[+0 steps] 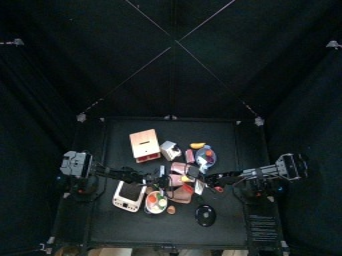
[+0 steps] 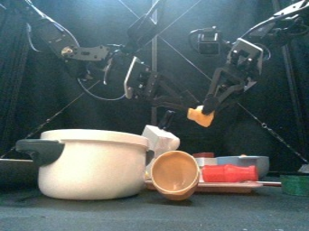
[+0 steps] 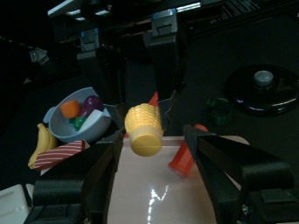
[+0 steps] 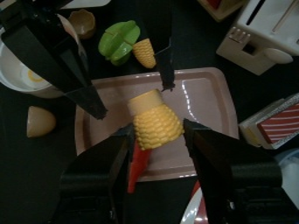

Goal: Hand over corn bottom

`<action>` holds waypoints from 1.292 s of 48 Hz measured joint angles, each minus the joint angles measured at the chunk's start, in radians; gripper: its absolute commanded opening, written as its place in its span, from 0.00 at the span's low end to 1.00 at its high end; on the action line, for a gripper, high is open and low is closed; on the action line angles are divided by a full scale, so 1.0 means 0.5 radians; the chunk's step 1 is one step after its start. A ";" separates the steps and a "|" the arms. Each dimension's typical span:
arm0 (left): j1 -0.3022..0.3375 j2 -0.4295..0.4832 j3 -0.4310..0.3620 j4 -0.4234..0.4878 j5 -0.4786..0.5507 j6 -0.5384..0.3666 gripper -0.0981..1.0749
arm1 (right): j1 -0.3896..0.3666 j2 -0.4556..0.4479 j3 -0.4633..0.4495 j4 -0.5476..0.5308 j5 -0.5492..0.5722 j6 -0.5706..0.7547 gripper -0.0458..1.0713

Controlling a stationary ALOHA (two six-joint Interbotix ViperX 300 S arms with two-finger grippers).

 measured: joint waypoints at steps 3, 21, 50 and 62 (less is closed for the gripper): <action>0.003 0.009 -0.006 0.000 0.000 0.003 0.86 | 0.000 0.009 0.000 0.000 0.000 0.006 0.58; 0.003 0.061 -0.015 0.003 -0.003 0.003 0.78 | 0.006 0.021 -0.015 0.000 -0.031 0.000 0.58; 0.025 0.061 -0.003 0.003 -0.018 -0.003 0.60 | 0.012 0.040 -0.015 0.003 -0.061 0.000 0.64; 0.025 0.049 0.034 0.003 -0.028 0.009 0.60 | 0.003 0.040 -0.015 -0.003 -0.098 0.000 0.84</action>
